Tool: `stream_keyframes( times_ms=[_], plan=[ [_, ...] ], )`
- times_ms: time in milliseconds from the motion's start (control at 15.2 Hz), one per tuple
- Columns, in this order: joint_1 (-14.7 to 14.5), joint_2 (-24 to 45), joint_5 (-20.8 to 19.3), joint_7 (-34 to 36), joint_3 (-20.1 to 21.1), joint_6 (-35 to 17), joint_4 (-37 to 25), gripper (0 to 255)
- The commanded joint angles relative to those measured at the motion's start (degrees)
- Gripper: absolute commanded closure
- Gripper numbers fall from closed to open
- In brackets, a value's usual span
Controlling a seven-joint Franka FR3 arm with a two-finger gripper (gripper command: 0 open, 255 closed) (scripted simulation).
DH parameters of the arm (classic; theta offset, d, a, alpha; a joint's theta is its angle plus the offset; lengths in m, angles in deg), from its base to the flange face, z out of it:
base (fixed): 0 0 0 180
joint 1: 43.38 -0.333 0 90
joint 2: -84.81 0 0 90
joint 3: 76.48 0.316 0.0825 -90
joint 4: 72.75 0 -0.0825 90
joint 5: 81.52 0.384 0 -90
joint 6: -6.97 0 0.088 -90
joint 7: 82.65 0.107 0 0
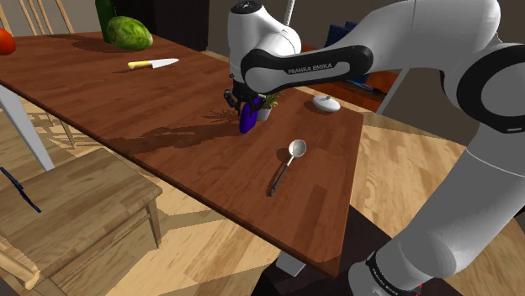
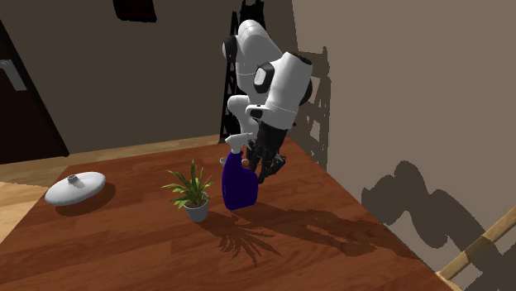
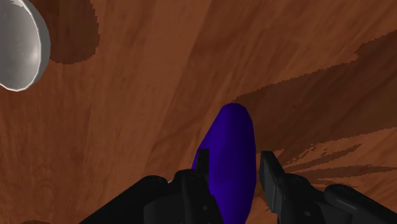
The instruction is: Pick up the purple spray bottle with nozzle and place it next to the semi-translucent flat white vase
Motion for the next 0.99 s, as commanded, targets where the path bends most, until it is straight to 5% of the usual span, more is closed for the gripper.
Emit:
stream_keyframes(
  times_ms=[0,924],
  plan=[
    [0.0,0.0,0.0,0.0,0.0,0.0,0.0,255],
    [-0.1,-1.3,1.8,-3.0,0.4,6.5,-5.9,255]
  ],
)
